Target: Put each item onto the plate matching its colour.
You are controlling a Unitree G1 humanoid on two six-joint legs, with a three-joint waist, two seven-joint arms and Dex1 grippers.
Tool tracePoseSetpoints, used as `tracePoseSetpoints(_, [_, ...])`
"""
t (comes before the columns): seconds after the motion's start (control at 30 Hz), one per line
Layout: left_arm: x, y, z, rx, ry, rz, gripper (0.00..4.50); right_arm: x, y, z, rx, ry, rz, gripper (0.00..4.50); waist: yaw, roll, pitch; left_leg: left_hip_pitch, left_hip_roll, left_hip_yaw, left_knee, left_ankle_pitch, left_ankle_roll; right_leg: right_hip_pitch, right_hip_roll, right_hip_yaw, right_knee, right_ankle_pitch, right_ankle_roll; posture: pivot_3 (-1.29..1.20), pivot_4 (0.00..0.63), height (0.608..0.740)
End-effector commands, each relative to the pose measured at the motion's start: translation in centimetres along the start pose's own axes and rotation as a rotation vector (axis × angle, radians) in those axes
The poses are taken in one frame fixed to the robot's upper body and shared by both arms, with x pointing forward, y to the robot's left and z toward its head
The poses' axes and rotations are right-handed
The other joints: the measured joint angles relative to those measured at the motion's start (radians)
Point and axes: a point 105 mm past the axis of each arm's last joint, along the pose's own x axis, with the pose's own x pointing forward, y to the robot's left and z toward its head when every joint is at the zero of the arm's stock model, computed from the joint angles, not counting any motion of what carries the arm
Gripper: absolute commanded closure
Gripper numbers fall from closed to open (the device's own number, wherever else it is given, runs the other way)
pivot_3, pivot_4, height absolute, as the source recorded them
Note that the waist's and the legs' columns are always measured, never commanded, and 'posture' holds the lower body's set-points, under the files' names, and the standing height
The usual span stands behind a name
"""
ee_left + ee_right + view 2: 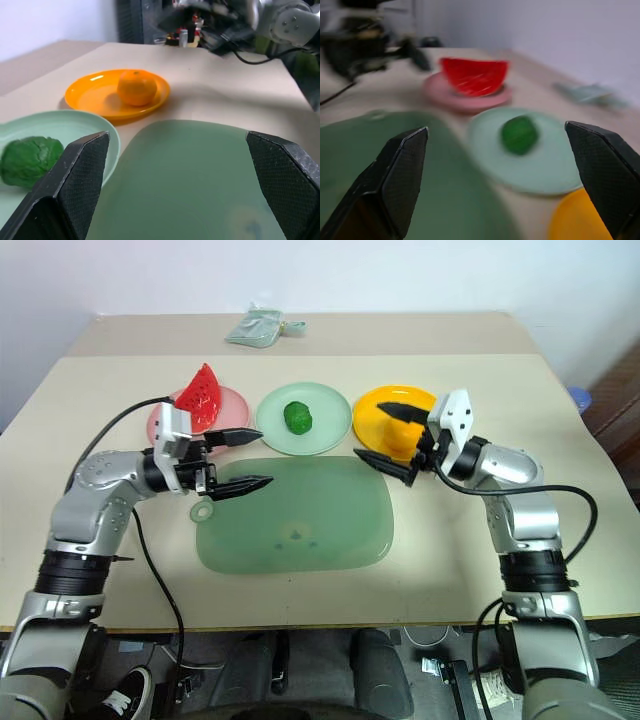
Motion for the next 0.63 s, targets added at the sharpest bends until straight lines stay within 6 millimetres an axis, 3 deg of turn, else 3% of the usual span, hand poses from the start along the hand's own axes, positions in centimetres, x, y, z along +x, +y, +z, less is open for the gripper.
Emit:
tracePoseSetpoints(0.03, [-1.1,-0.9,1.4,0.036,-0.033,-0.058,0.0,-0.2,1.8,0.9,-0.07,0.006,0.081,0.01,-0.001,0.0,0.0,0.0,0.0,0.0,0.0,0.0,0.0,0.0,0.0,0.0,0.0,0.0,0.0,0.0,0.15,0.74])
tracePoseSetpoints(0.33, [-4.0,-2.5,0.9,0.008,-0.014,-0.102,0.0,-1.2,1.8,0.3,-0.069,0.032,0.071,0.01,0.0,0.0,0.0,0.0,0.0,0.0,0.0,0.0,0.0,0.0,0.0,0.0,0.0,0.0,0.0,0.0,0.15,0.74])
tracePoseSetpoints(0.63, [-5.2,-3.6,0.1,-0.002,0.008,-0.071,0.0,-1.0,1.0,0.1,-0.078,0.044,0.07,0.01,0.0,0.0,0.0,0.0,0.0,0.0,0.0,0.0,0.0,0.0,0.0,0.0,0.0,0.0,0.0,0.0,0.15,0.74])
